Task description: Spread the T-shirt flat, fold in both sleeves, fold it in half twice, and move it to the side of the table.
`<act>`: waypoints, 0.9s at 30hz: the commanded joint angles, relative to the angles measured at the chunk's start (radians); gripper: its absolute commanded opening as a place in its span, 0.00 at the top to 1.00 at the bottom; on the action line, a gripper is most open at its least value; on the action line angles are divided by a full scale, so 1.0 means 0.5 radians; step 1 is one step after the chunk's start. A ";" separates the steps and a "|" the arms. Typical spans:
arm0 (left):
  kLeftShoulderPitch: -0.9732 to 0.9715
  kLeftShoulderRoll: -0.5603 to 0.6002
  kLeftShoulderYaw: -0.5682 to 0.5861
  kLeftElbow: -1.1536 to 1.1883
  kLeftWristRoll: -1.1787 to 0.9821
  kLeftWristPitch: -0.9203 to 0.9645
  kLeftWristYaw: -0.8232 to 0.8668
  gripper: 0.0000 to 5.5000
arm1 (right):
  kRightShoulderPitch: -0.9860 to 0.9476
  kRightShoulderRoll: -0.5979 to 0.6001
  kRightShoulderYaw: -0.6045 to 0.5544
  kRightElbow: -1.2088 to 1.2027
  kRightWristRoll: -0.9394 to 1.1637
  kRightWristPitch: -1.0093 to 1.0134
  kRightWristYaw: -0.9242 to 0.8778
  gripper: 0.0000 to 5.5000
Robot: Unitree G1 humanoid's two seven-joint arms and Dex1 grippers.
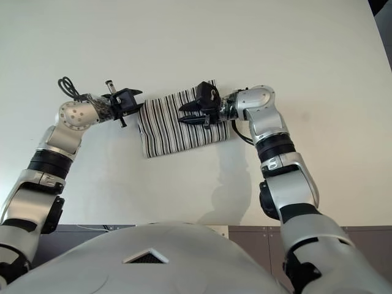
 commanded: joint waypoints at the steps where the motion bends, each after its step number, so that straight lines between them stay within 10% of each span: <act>1: -0.078 -0.173 -0.059 0.195 0.036 -0.010 0.056 0.73 | -0.083 0.018 0.059 -0.005 -0.081 -0.091 0.031 0.72; 12: -0.400 -0.130 0.061 0.463 0.083 -0.270 0.268 0.73 | 0.007 -0.076 0.099 0.476 -0.309 -0.329 -0.178 0.72; 27: -0.263 -0.088 0.305 0.111 -0.084 -0.230 0.458 0.73 | 0.472 -0.763 -1.066 1.309 0.221 0.074 -2.123 0.72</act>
